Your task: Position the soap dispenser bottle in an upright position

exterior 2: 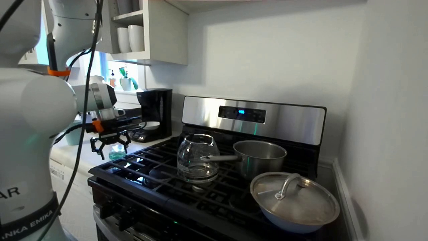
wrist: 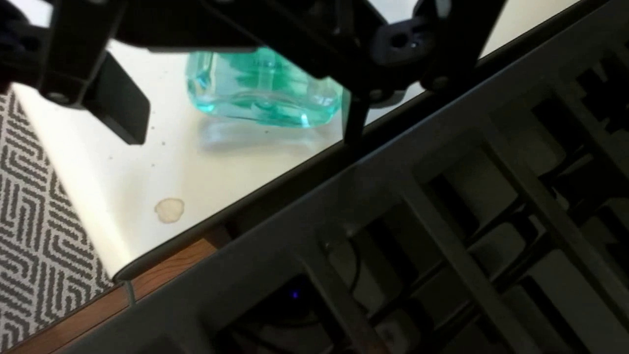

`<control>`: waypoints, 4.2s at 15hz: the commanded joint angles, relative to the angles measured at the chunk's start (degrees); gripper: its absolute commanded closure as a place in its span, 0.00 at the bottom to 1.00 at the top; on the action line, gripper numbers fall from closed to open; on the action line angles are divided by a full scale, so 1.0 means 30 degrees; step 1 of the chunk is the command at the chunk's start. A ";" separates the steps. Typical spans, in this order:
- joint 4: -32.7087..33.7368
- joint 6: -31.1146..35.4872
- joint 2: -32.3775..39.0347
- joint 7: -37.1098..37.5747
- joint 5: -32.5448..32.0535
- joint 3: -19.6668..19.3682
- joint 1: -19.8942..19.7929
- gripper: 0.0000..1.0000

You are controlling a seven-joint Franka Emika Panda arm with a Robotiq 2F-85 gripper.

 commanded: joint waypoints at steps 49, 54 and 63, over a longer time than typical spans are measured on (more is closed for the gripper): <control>1.5067 -1.3720 0.8770 0.2738 0.4079 0.0524 0.1471 0.00; 1.4466 -1.3533 0.8275 0.2628 0.4840 0.0531 0.1082 0.00; 1.4135 -1.3794 0.8411 0.2129 0.6085 0.0330 0.0357 0.00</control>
